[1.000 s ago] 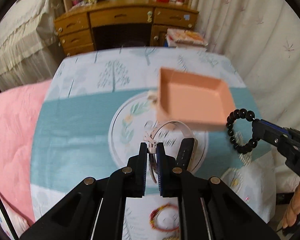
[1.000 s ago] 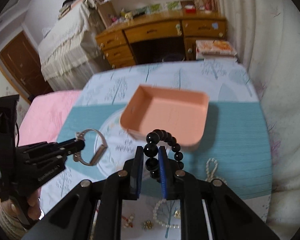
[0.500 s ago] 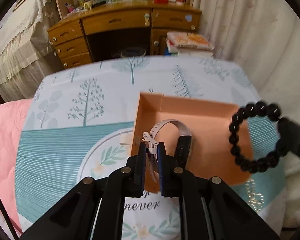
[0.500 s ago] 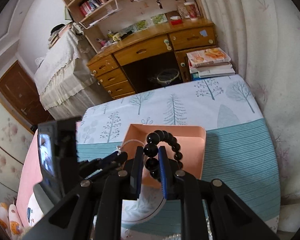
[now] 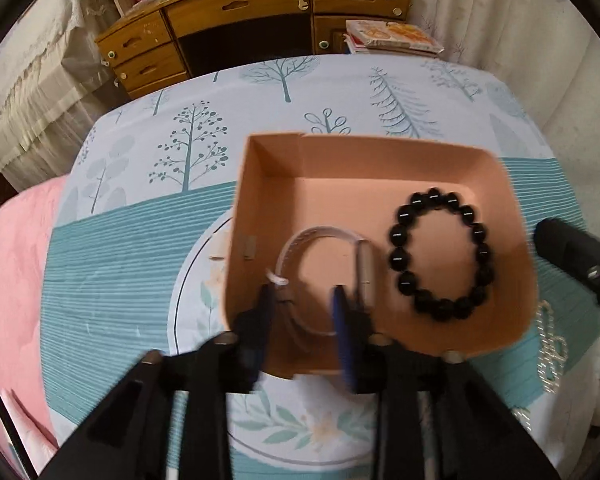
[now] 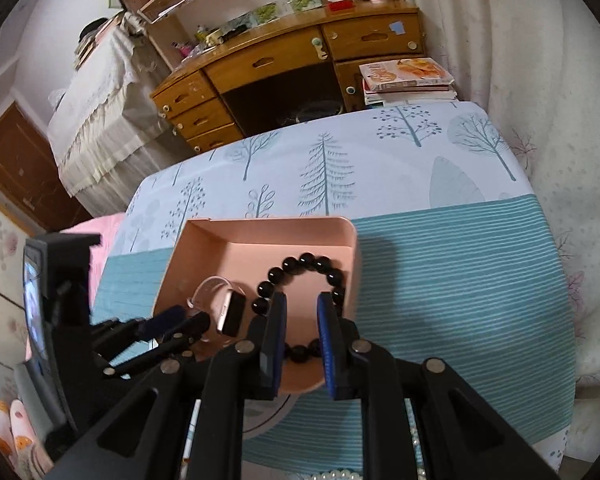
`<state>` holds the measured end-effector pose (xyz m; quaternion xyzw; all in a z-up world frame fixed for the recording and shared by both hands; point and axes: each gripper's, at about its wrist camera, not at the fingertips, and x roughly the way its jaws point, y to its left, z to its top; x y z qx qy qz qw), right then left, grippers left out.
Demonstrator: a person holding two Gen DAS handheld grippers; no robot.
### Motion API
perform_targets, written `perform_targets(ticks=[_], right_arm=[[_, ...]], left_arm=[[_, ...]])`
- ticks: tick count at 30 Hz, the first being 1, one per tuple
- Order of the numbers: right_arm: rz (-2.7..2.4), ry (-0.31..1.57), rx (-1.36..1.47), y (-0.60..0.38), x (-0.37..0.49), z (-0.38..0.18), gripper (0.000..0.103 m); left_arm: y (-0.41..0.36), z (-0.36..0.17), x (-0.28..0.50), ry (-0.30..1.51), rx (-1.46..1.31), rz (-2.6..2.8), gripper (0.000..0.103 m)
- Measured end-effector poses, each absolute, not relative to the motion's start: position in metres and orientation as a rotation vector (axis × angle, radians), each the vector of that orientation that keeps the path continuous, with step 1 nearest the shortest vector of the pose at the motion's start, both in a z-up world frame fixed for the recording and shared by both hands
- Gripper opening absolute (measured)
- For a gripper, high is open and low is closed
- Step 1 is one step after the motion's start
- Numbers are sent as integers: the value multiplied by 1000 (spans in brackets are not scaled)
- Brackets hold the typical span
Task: Organize jewelry
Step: 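Carry both held items into the pink box and open both tools, then lower the left tool onto the gold hair comb and close it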
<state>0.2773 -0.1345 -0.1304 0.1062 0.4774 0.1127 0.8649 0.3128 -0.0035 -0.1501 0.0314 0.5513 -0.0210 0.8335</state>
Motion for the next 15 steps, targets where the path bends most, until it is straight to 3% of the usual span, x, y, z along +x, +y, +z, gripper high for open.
perform_targets(ticks=[4,5,15], right_arm=[[254,984,206,-131,257,-124,16],[260,983,204,-131,250,-122,16],[335,940,159,-125,167,-103,16]], left_arm=[[-1,-120,289,1071,62,-50,78],[0,-113,282,1045,68,-47,80],[38,-72,213,992,-26,-135,81]])
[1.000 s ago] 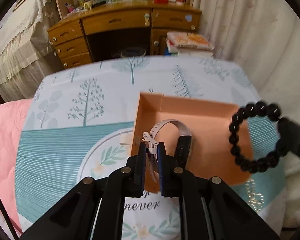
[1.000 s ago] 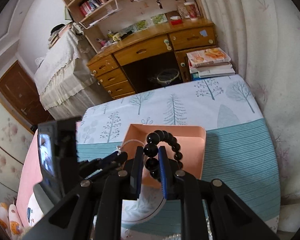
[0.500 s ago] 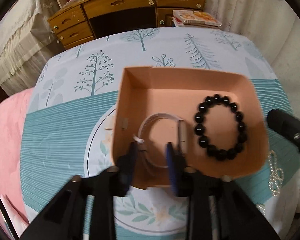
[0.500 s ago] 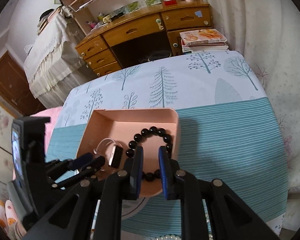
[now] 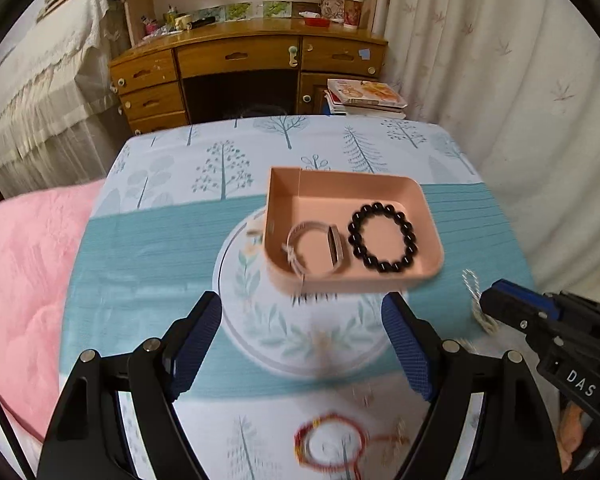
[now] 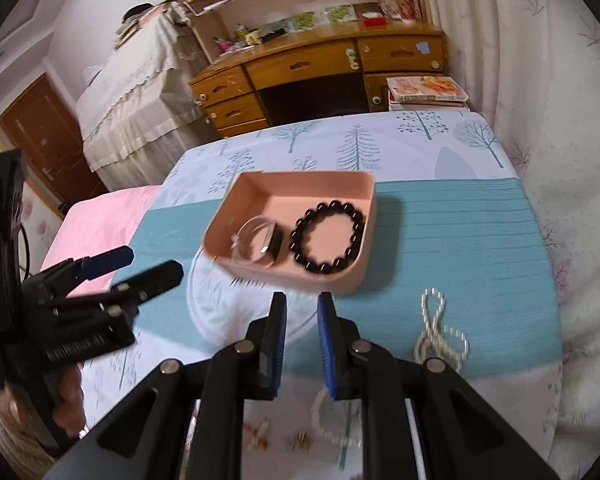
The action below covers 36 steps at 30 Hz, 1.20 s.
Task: Organize jewelry
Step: 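Lower the left tool onto the gold hair comb and close it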
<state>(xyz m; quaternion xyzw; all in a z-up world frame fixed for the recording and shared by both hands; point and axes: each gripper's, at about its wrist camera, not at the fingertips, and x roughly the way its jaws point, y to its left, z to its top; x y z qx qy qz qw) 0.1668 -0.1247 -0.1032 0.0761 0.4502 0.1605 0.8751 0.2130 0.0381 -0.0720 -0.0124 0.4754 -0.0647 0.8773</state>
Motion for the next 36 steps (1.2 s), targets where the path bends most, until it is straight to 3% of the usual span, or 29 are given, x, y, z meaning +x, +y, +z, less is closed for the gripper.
perform_targets(ticks=[12,31,36], right_arm=[[366,896,165,-120,95,-102,16],[346,960,138,-138,52,-155,16],[329,969,126,-143,48,-163,16]], left_arm=[[60,-75,127,988,-83,-121,81],[57,-154,54,1137,-56,-35,81],[49,-163,49,1167,-49,-41,62]])
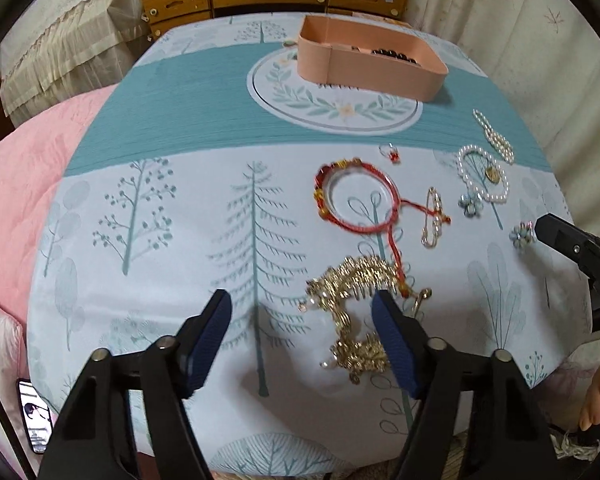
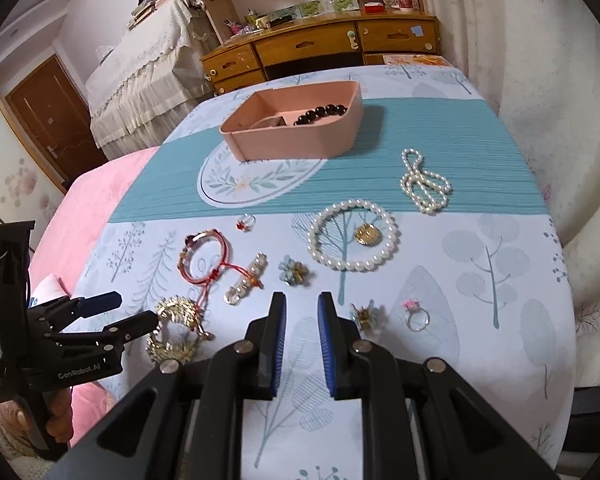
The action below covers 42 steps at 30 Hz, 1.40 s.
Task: Organize jewelry
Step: 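Lower the left tool onto the gold hair comb and close it, then grasp the white pearl bracelet with the right tool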
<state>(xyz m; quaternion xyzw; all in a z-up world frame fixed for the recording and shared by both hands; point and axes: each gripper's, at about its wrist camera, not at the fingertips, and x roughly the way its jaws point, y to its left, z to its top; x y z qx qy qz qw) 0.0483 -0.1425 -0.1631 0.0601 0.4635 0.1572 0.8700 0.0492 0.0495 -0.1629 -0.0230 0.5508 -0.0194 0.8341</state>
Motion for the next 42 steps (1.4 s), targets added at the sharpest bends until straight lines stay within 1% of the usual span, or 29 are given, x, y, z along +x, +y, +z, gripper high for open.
perform_targets(ticks=[1,2,3,5,8,10,11,14,16,17,20,27,34,42], right_arm=[[327,971,129,-144,48,-164,16],[322,968,132,-147,48,-164,16],[315,963,134,-149,48,-164,16],[305,955,135,-152,48,-164,16],[307,957,142,-154,48,-165,16],[310,964,144,-154,49,-167,16],[312,966,143,-154,49,-168,16],[313,971,145,-154,50,-170,16],[312,969,143,-154,49,-170,16],[312,968,144,-154,49,-171,16],[313,974,150,-155,50,-173,16],[312,978,140,-155,60,-176,16],[316,969,68,-141,82,-173,16],[352,1010,12,-123,110,-180,16]], left_arm=[[50,-164,48,1175,-51,-43,58],[49,-167,48,1190,-57,-50,50],[48,-169,49,1201,-65,-55,45],[47,-173,49,1215,-73,-63,43],[44,-174,48,1215,-60,-62,42],[41,-174,47,1215,-51,-66,37],[40,-174,48,1219,-45,-66,31],[39,-174,47,1218,-42,-66,27],[39,-174,48,1216,-47,-67,19],[39,-174,48,1216,-49,-68,12],[40,-174,49,1212,-63,-76,8],[43,-171,54,1180,-86,-82,8],[45,-166,58,1150,-93,-86,8],[51,-163,63,1132,-112,-85,8]])
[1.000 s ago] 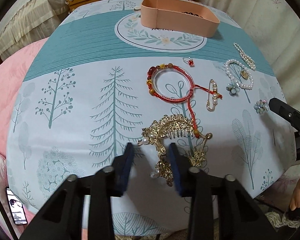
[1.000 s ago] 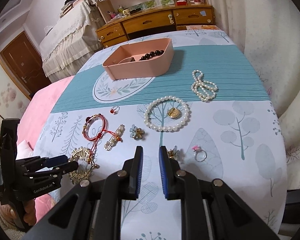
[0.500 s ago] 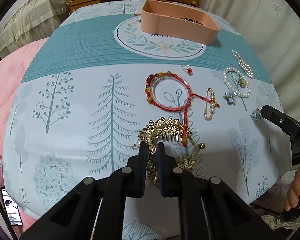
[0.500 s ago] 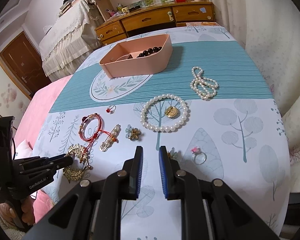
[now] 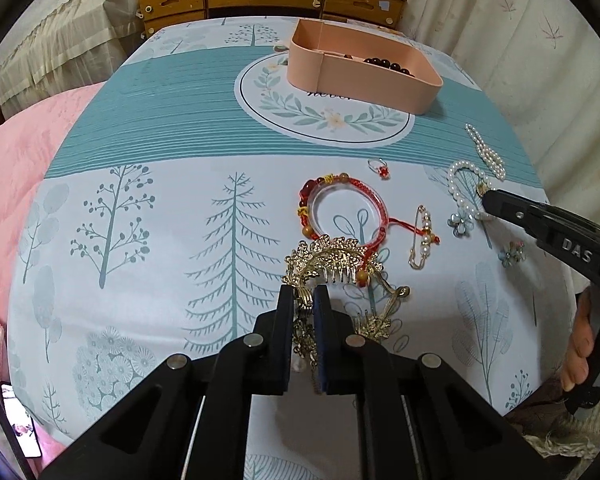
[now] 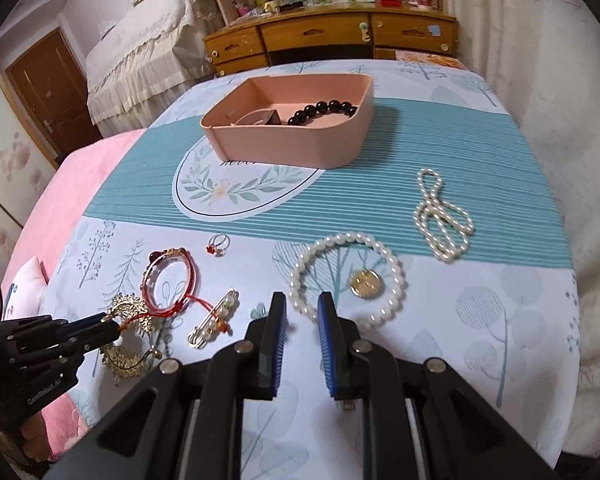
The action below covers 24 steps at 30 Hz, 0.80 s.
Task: Organize jewelry
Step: 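Grasp the white pearl bracelet with the right tool, then carry the comb and pearl bracelet into the pink box and release both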
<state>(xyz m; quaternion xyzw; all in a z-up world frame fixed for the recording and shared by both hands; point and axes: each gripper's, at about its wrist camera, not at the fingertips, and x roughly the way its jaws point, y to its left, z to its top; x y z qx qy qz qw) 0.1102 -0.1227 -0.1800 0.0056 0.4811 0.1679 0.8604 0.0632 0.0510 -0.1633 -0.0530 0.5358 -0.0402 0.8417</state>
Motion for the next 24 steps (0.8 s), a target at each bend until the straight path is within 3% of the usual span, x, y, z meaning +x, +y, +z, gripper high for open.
perform_targets(ticks=[13,15,17,24], right_arm=[[354,1082,-167,-96,124,-196,16],[353,1083,-182,-94,124,-196,7],[354,1089,-164,-95,124,-195,7],[363,992,-77,-114,119,-149,7]], left_arm=[[54,-158,69,1113,-119,-104,8],[53,-156,69,1106,-113,-107,8],[53,-153,70,1100,-108,-111,8],[55,-135,76,1055,-95,-117,8]])
